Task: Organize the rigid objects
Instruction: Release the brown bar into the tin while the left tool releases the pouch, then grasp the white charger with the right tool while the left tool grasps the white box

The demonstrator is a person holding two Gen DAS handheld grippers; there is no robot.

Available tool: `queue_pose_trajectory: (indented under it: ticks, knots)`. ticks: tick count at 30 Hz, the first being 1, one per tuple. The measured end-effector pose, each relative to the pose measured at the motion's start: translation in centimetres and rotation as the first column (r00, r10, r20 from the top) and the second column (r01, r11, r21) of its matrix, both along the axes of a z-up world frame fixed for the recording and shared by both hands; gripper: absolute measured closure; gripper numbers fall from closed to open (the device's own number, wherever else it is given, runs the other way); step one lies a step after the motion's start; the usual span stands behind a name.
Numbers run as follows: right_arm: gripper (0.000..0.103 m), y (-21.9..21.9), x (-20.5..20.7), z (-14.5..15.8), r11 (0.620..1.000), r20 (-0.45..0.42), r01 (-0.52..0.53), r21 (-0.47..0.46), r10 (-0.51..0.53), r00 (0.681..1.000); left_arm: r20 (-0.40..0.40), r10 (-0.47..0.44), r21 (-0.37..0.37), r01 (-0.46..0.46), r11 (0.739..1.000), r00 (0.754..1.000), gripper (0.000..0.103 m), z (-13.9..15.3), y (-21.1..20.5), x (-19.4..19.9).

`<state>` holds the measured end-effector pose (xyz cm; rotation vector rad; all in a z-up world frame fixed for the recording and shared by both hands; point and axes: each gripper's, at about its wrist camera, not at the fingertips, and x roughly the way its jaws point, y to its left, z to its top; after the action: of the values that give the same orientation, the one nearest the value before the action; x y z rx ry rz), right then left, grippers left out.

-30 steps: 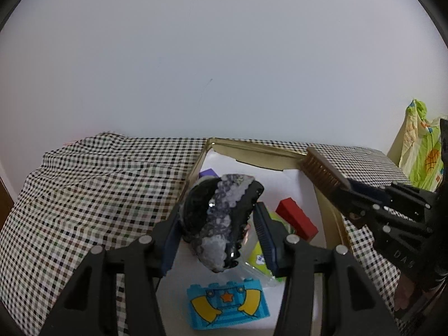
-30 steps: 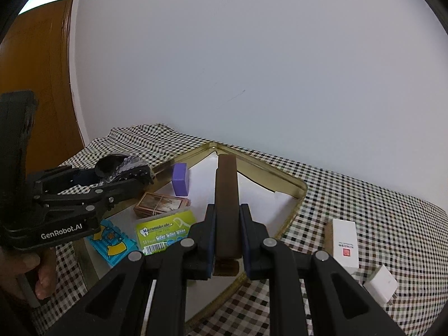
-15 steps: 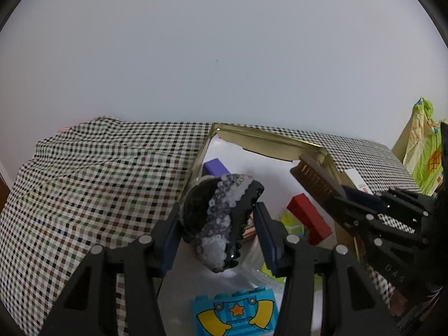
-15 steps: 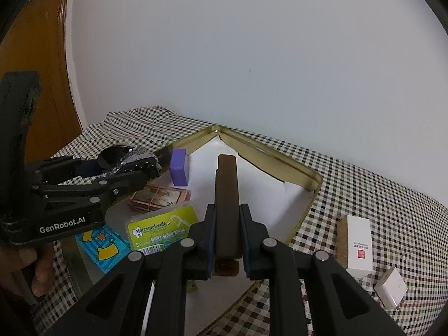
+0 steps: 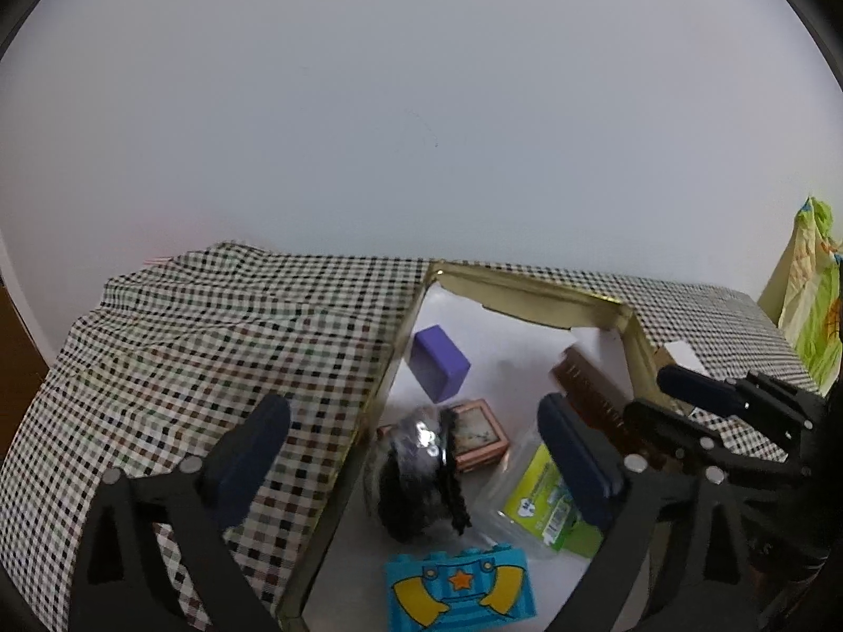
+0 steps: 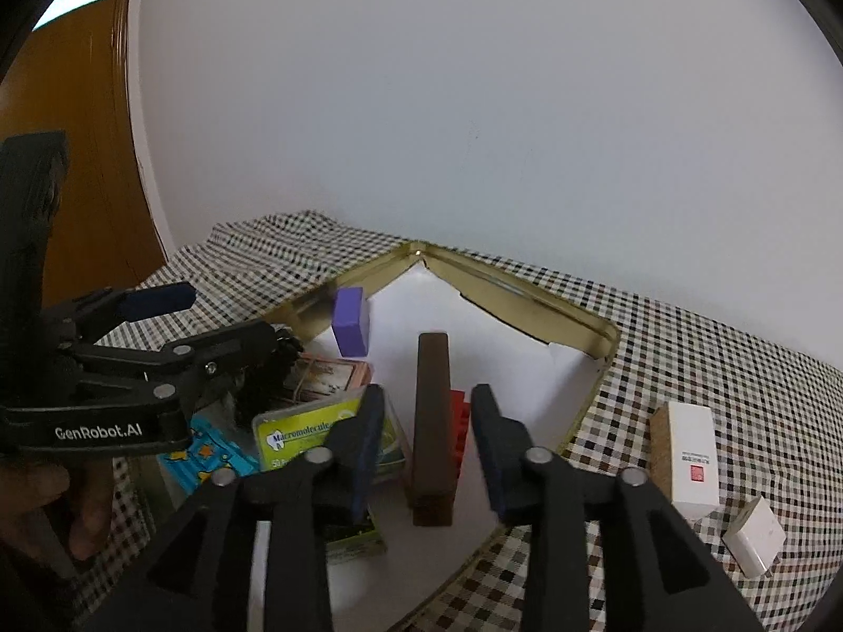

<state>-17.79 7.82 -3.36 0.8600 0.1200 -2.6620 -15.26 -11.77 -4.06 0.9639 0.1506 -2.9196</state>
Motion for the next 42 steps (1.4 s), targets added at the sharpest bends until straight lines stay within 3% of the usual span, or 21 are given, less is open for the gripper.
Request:
queue_pose_trajectory:
  ticks: [3, 5, 10, 19, 30, 36, 42]
  knots:
    - [0.048, -0.2, 0.1, 0.3, 1.0, -0.016, 0.001, -0.02, -0.002, 1.0, -0.011, 0.009, 0.004, -0.009, 1.0, 1.0, 0.0, 0.3, 0.4, 0.1]
    - [0.045, 0.4, 0.6, 0.5, 1.0, -0.035, 0.004, -0.029, -0.005, 0.999, -0.008, 0.012, 0.006, -0.012, 1.0, 1.0, 0.0, 0.4, 0.7, 0.1]
    - [0.044, 2.1, 1.0, 0.8, 0.999, -0.048, 0.027, -0.031, -0.028, 0.998, -0.009, 0.013, 0.019, -0.013, 1.0, 1.0, 0.0, 0.7, 1.6, 0.1]
    - [0.044, 6.0, 0.8, 0.4, 0.996, -0.045, 0.077, -0.033, -0.079, 0.996, -0.026, -0.075, 0.022, 0.075, 0.997, 0.997, 0.0, 1.5, 6.6, -0.4]
    - [0.043, 16.6, -0.8, -3.0, 0.972, 0.045, 0.218, 0.085, -0.222, 0.974, 0.039, -0.189, 0.068, 0.186, 0.98, 0.981, 0.0, 0.2, 15.8, -3.9]
    - [0.043, 18.4, -2.2, -4.0, 0.983, 0.113, 0.149, 0.109, -0.161, 0.981, 0.104, -0.209, 0.048, 0.205, 0.978, 0.972, 0.0, -0.8, 19.5, -6.9]
    - [0.043, 18.5, -2.9, -4.8, 0.993, 0.155, 0.08, 0.086, -0.093, 0.984, 0.122, -0.206, 0.06, 0.2, 0.978, 0.971, 0.0, -1.1, 20.3, -8.6]
